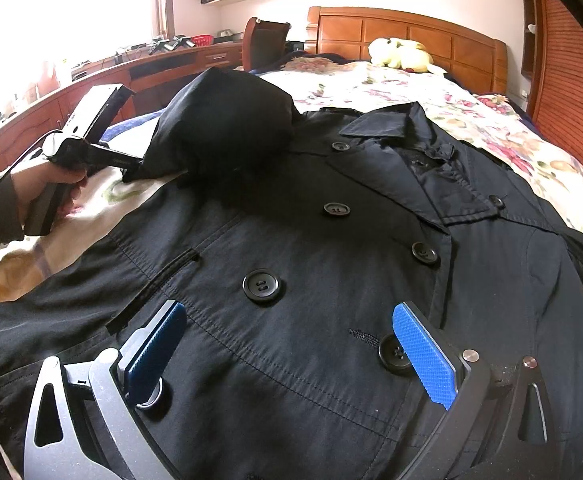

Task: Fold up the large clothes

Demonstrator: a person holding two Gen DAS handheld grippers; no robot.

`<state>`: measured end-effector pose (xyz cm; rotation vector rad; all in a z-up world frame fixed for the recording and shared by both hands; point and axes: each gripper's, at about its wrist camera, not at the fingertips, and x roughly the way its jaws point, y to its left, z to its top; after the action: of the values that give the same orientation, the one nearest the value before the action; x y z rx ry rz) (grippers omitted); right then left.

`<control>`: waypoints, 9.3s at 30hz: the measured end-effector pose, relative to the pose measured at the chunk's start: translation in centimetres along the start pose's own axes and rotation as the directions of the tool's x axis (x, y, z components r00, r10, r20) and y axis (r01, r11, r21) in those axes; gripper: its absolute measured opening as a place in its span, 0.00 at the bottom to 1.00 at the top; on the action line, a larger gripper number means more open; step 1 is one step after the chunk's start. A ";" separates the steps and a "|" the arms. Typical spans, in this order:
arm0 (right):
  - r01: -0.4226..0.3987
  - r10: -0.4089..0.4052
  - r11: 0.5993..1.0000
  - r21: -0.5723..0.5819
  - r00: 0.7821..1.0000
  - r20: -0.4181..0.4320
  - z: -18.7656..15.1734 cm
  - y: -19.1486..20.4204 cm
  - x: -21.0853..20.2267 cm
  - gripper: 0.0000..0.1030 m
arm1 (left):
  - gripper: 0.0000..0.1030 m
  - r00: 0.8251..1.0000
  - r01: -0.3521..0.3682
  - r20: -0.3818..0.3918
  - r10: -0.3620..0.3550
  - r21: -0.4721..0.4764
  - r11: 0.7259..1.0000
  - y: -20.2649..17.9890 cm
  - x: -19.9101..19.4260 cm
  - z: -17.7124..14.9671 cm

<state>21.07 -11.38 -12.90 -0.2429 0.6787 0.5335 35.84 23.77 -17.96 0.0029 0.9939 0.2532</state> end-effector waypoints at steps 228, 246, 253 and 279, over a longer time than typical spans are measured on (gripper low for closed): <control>0.528 -0.469 0.748 0.401 0.849 -0.244 -3.1 -35.6 -11.2 0.66 | 0.31 0.876 0.376 0.196 -0.440 0.294 0.879 -20.3 -16.5 -10.2; 0.453 -0.424 0.579 0.678 0.877 -0.225 -3.9 -41.8 -8.6 0.86 | 0.31 0.878 0.385 0.173 -0.446 0.298 0.874 -20.5 -15.9 -10.3; 0.541 -0.479 0.460 0.704 0.819 -0.316 -3.9 -44.2 -7.3 0.86 | 0.31 0.878 0.387 0.172 -0.447 0.296 0.874 -20.5 -15.8 -10.3; 0.346 -0.354 0.929 0.133 0.935 0.036 12.9 -18.4 -5.6 0.07 | 0.31 0.878 0.386 0.169 -0.447 0.301 0.872 -20.8 -15.8 -10.2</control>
<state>34.22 -24.11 1.33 -0.2235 0.5915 0.1534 23.50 -0.94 -12.89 0.0531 0.7614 -0.2764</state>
